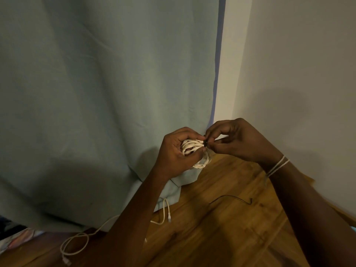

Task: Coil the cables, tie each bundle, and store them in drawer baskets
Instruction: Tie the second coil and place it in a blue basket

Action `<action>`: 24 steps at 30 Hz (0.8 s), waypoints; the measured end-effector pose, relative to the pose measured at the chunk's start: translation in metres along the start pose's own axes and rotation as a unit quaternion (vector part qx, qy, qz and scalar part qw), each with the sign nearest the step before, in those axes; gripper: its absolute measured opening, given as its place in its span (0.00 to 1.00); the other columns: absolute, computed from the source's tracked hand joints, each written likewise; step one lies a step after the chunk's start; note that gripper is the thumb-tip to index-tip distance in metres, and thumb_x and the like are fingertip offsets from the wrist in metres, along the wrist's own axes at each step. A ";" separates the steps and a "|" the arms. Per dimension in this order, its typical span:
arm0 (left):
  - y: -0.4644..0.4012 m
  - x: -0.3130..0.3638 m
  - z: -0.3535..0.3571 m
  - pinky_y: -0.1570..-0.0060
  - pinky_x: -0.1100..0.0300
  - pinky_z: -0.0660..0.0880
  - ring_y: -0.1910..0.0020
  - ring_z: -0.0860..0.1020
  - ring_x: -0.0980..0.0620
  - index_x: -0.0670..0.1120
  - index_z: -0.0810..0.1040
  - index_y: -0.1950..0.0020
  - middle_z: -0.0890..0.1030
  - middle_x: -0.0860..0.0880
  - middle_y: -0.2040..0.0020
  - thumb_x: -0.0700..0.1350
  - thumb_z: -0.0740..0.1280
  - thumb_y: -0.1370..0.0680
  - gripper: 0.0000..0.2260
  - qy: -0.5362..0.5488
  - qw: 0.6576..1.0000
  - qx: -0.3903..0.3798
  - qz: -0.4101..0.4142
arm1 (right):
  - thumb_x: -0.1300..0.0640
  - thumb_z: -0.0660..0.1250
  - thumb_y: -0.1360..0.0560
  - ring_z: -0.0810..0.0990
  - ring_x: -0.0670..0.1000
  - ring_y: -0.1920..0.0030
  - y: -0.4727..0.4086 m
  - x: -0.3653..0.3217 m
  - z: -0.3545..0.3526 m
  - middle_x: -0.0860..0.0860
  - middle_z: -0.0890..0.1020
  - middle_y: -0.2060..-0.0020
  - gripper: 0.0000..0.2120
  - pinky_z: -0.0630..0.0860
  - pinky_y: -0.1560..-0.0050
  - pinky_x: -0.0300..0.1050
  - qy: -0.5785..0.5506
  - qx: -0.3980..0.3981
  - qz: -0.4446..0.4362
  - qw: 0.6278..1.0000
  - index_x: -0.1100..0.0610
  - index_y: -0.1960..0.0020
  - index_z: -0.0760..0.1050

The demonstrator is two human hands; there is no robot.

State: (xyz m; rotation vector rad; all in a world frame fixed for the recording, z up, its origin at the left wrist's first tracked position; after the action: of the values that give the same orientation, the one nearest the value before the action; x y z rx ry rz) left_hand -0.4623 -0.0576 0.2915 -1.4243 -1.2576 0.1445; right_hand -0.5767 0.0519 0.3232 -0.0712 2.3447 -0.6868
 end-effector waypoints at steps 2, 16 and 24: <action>0.000 0.001 0.000 0.53 0.59 0.81 0.54 0.83 0.50 0.36 0.82 0.48 0.84 0.45 0.52 0.40 0.77 0.30 0.14 -0.001 1.000 -0.002 0.001 | 0.64 0.74 0.28 0.84 0.50 0.53 -0.001 0.002 -0.001 0.51 0.85 0.54 0.06 0.82 0.49 0.40 -0.006 0.000 0.000 1.000 0.59 0.51 0.85; 0.006 0.001 0.000 0.53 0.58 0.82 0.53 0.84 0.47 0.40 0.81 0.46 0.84 0.47 0.51 0.38 0.77 0.29 0.14 0.057 0.997 0.003 -0.047 | 0.65 0.71 0.27 0.84 0.59 0.54 0.003 0.020 0.006 0.58 0.86 0.54 0.08 0.82 0.48 0.50 -0.171 0.015 0.011 0.985 0.63 0.49 0.83; 0.009 0.001 0.009 0.56 0.58 0.80 0.56 0.82 0.46 0.43 0.80 0.52 0.83 0.46 0.56 0.37 0.72 0.25 0.04 0.109 0.991 -0.017 -0.076 | 0.71 0.70 0.30 0.85 0.55 0.57 0.007 0.028 0.013 0.57 0.86 0.58 0.08 0.82 0.52 0.45 -0.297 0.032 0.052 0.953 0.65 0.51 0.82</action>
State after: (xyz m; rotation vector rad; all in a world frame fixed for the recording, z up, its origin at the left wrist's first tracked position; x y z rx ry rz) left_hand -0.4629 -0.0485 0.2817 -1.3290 -1.1863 -0.1333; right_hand -0.5891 0.0455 0.2947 -0.1087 1.7343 -0.5884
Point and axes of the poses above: each hand's wrist, its own y-axis away from the middle knuckle, its own z-axis out of the palm, x = y × z, the point moved 7 cm from there along -y, towards the middle knuckle
